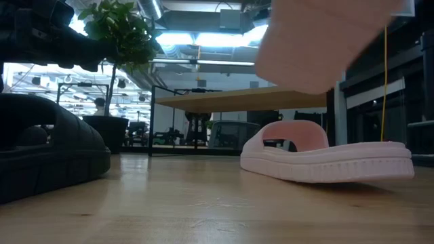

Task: Pick and place slides into the shelf
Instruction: Put the right pink slide on the shelf

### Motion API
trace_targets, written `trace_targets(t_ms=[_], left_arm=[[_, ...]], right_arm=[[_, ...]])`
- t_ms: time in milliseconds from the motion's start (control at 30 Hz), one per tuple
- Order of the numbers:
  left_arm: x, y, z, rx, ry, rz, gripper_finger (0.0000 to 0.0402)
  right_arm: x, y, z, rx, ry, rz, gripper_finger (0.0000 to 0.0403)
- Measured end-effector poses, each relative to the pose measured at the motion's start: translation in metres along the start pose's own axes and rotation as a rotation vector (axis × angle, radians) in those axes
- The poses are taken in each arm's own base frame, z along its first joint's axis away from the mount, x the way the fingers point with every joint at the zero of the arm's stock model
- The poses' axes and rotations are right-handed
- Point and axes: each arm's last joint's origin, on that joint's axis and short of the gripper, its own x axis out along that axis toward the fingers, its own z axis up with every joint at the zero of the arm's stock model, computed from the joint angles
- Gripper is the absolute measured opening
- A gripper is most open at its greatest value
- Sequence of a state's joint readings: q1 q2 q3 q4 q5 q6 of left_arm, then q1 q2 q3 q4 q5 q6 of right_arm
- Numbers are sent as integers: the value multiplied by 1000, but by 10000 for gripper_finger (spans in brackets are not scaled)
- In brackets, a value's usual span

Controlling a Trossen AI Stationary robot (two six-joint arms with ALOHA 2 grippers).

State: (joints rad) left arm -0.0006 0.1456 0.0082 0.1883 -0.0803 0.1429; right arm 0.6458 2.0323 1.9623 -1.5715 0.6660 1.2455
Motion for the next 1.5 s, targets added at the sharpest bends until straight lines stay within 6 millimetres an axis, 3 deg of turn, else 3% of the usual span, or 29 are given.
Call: trace_targets(t_ms=[267,600,767,1500], left_arm=[[0,0,0,0,0,0,0],[0,0,0,-1,0,0,0],[0,0,0,-1,0,0,0],[0,0,0,-5,0,0,0]], right_arm=[[6,-15,29,-131,-105,-62,2],[-20,-60,55,-107,-297,-114,2],[-21,-80,69,-84,-318,-145,2],[36,-153,130,-89,-187,-391,2]])
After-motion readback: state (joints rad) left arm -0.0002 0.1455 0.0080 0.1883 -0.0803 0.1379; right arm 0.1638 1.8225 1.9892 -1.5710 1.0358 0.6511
